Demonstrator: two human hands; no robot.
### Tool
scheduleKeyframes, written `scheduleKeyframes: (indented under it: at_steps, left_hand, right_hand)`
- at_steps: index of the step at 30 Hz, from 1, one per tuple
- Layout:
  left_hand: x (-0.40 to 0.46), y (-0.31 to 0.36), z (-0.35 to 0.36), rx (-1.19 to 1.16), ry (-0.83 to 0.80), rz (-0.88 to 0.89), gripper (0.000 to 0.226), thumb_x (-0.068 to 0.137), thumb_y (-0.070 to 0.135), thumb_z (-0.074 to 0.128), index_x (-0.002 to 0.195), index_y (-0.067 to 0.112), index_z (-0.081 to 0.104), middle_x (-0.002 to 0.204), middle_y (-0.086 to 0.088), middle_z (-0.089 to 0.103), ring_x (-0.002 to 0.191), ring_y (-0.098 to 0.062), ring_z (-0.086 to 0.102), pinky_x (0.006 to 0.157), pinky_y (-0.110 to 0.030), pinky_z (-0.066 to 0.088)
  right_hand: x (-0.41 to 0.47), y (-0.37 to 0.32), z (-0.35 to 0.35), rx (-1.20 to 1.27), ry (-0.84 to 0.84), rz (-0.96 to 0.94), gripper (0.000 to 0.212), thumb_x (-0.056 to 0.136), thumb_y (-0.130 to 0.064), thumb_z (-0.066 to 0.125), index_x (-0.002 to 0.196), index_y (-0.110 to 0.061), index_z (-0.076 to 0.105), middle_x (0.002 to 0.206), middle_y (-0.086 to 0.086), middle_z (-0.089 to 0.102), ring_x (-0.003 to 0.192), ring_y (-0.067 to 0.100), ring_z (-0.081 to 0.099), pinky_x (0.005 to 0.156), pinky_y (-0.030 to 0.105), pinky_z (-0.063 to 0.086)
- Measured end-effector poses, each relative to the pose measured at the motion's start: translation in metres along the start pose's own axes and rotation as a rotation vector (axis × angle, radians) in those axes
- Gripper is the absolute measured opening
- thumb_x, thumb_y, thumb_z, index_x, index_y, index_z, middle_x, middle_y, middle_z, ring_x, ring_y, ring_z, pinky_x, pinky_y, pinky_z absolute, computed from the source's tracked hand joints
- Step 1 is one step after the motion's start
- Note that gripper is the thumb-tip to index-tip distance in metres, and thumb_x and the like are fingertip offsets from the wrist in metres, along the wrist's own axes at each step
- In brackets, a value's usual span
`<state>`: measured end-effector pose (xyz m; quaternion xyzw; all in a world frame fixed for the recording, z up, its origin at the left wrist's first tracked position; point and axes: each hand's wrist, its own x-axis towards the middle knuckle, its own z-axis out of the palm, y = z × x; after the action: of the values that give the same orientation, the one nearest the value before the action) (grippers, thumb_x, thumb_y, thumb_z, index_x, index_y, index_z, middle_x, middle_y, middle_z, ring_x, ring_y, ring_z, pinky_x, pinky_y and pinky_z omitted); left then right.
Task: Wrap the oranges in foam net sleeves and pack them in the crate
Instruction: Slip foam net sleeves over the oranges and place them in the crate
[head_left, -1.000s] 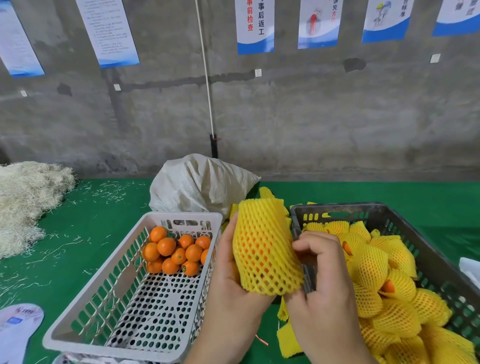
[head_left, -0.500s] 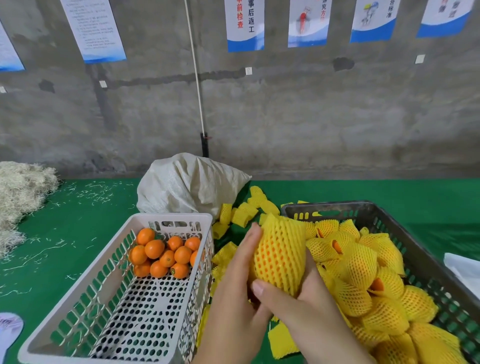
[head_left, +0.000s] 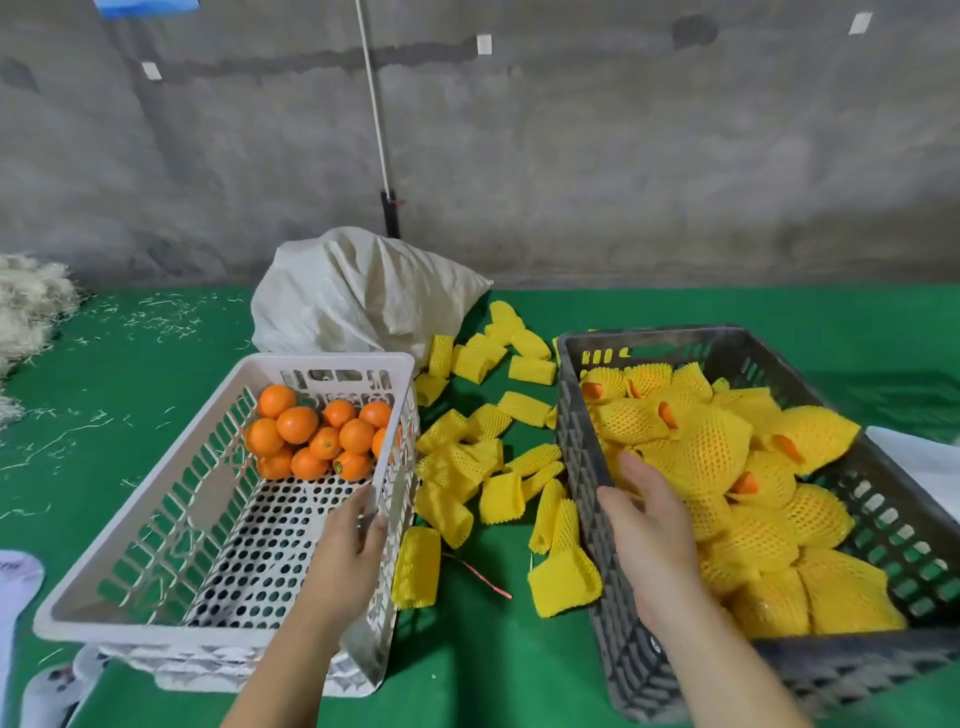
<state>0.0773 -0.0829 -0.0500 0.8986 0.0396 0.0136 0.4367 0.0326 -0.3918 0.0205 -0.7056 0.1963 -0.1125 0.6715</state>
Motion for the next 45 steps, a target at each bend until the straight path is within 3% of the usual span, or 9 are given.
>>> scheduleKeyframes:
  at_steps: [5, 11, 16, 24, 31, 34, 35, 36, 45]
  left_hand:
    - [0.006, -0.009, 0.01, 0.086, 0.024, 0.009, 0.057, 0.109, 0.027, 0.053, 0.161, 0.016, 0.033, 0.161, -0.004, 0.044, 0.142, -0.019, 0.049, 0.115, -0.038, 0.041]
    - [0.01, -0.004, 0.008, 0.119, 0.1, 0.028, 0.04, 0.107, 0.023, 0.053, 0.146, 0.021, 0.046, 0.129, -0.007, 0.069, 0.107, -0.034, 0.067, 0.094, -0.051, 0.055]
    - [0.015, -0.006, 0.006, -0.006, 0.015, -0.036, 0.041, 0.11, 0.031, 0.047, 0.149, 0.031, 0.036, 0.127, 0.0, 0.068, 0.117, -0.033, 0.061, 0.102, -0.054, 0.049]
    - [0.081, -0.048, -0.011, -0.222, -0.197, -0.252, 0.047, 0.111, 0.047, 0.039, 0.15, 0.021, 0.037, 0.136, -0.003, 0.058, 0.106, -0.014, 0.059, 0.092, -0.03, 0.044]
    - [0.188, -0.068, 0.003, 0.59, -0.365, 0.276, 0.092, 0.1, 0.014, 0.062, 0.168, 0.021, 0.001, 0.176, -0.007, 0.003, 0.155, -0.038, 0.023, 0.121, -0.049, 0.035]
    - [0.21, -0.066, 0.017, 0.728, -0.337, 0.27, 0.103, 0.092, 0.006, 0.067, 0.167, 0.026, -0.001, 0.164, -0.01, 0.018, 0.141, -0.04, 0.033, 0.108, -0.048, 0.046]
    - [0.213, -0.064, 0.021, 0.791, -0.308, 0.262, 0.102, 0.09, 0.004, 0.069, 0.166, 0.026, 0.004, 0.159, -0.013, 0.021, 0.137, -0.04, 0.037, 0.101, -0.045, 0.05]
    - [0.214, -0.064, 0.025, 0.854, -0.286, 0.263, 0.098, 0.089, 0.004, 0.071, 0.164, 0.025, 0.011, 0.157, -0.015, 0.023, 0.134, -0.04, 0.039, 0.093, -0.042, 0.052]
    - [0.207, -0.085, 0.02, 1.1, -0.41, 0.41, 0.069, 0.104, 0.014, 0.057, 0.162, 0.022, 0.022, 0.157, -0.006, 0.04, 0.141, -0.036, 0.043, 0.091, -0.047, 0.054]
  right_hand:
    - [0.003, 0.024, 0.035, -0.748, -0.279, -0.434, 0.033, 0.099, -0.029, 0.056, 0.131, -0.036, 0.06, 0.153, -0.013, 0.035, 0.138, 0.01, 0.042, 0.108, 0.036, 0.045]
    - [0.019, 0.088, 0.084, -1.434, -0.393, 0.086, 0.044, 0.098, -0.039, 0.052, 0.143, -0.037, 0.052, 0.168, 0.013, -0.016, 0.155, 0.032, -0.007, 0.123, 0.043, 0.019]
    - [0.022, 0.125, 0.088, -1.607, -0.383, 0.186, 0.038, 0.093, -0.042, 0.05, 0.128, -0.032, 0.061, 0.157, 0.003, 0.024, 0.14, 0.029, 0.019, 0.111, 0.039, 0.026]
    - [0.02, 0.117, 0.095, -1.049, -0.226, 0.085, 0.033, 0.092, -0.003, 0.061, 0.12, -0.014, 0.074, 0.123, 0.016, 0.061, 0.102, 0.032, 0.065, 0.09, 0.038, 0.052]
    - [-0.003, 0.046, 0.163, -0.366, -0.074, 0.233, 0.062, 0.088, -0.006, 0.049, 0.133, -0.049, 0.053, 0.082, -0.001, 0.058, 0.04, 0.012, 0.04, 0.039, 0.025, 0.037]
    - [-0.013, 0.033, 0.18, -0.208, -0.039, 0.214, 0.067, 0.09, -0.002, 0.054, 0.141, -0.045, 0.051, 0.092, -0.024, 0.064, 0.045, -0.001, 0.033, 0.064, 0.033, 0.058]
    - [-0.017, 0.031, 0.183, -0.163, -0.026, 0.208, 0.065, 0.092, -0.004, 0.057, 0.142, -0.045, 0.05, 0.091, -0.033, 0.065, 0.092, 0.0, 0.031, 0.087, 0.045, 0.058]
    - [-0.022, 0.029, 0.186, -0.117, -0.017, 0.197, 0.06, 0.093, -0.008, 0.06, 0.141, -0.044, 0.051, 0.091, -0.038, 0.064, 0.088, 0.022, 0.07, 0.098, 0.054, 0.053]
    - [-0.059, 0.038, 0.191, -0.038, 0.074, 0.172, 0.034, 0.1, -0.038, 0.058, 0.092, -0.071, 0.063, 0.101, -0.003, 0.076, 0.091, 0.017, 0.076, 0.087, 0.044, 0.059]
